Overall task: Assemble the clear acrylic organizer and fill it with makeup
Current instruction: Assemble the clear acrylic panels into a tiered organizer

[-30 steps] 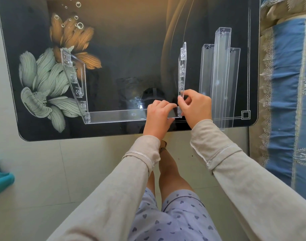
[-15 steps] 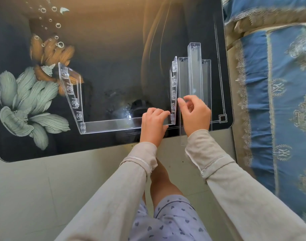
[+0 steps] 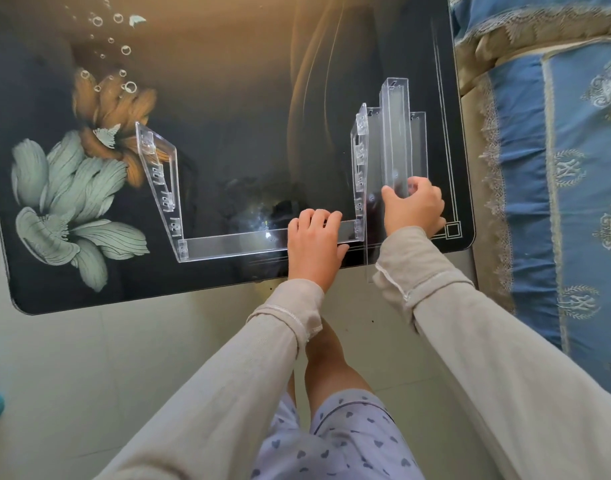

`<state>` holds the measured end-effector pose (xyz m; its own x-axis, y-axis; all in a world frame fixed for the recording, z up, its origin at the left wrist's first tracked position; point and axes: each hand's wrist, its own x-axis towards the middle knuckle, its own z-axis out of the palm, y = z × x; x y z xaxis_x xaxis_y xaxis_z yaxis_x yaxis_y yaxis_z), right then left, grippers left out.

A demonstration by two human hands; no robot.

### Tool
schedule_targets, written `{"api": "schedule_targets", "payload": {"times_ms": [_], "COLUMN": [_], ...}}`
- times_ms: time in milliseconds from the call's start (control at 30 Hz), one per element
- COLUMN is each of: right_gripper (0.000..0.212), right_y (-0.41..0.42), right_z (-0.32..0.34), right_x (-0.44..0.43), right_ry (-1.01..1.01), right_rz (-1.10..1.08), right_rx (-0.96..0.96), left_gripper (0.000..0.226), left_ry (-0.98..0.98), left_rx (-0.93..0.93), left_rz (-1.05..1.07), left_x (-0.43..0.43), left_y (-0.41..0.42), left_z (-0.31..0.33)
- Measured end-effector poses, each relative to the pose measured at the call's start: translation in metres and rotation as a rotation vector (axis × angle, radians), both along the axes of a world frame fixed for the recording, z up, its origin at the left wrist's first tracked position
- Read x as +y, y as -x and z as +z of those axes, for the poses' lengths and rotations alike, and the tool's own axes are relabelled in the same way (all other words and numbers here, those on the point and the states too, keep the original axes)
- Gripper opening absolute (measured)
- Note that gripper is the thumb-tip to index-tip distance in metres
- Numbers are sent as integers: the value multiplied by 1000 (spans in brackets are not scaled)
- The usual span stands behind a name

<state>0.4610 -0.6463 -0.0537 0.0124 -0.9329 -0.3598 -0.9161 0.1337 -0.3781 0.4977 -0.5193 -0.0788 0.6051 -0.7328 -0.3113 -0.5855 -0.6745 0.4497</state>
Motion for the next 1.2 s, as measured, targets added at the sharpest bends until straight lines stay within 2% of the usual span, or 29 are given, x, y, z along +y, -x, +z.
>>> {"api": "schedule_targets", "payload": {"times_ms": [100,300,400,500,567,633,833,1200], "right_gripper": [37,36,36,38,42,44,43,47], "right_y": [1,3,3,-4,-14,-24,-46,-37], "right_z": [7,38,52,56,52,46,32,28], "right_x": [3,25,49,75,87,95,101,96], "right_ry": [10,81,149,185,156,134,141,164], "right_rz": [-33,56,251,535,727,910,1160,1177], "right_rx": [-52,-303,-351,-334,-296,-232,-86,-25], "left_gripper": [47,33,29,33,40,47,46,36], "left_ry": [11,113,154,171,174,186,210,158], "left_rx": [-2,-3,-63,-101,-74,29,262,276], "left_rz": [48,307,519,757,891,971,959,940], "left_x": [16,70,98,121,131,134,134,137], "left_y": [-9,-36,-52,-67,-76,-84,-97,-103], "left_z": [5,30,39,43,42,39,31,24]}}
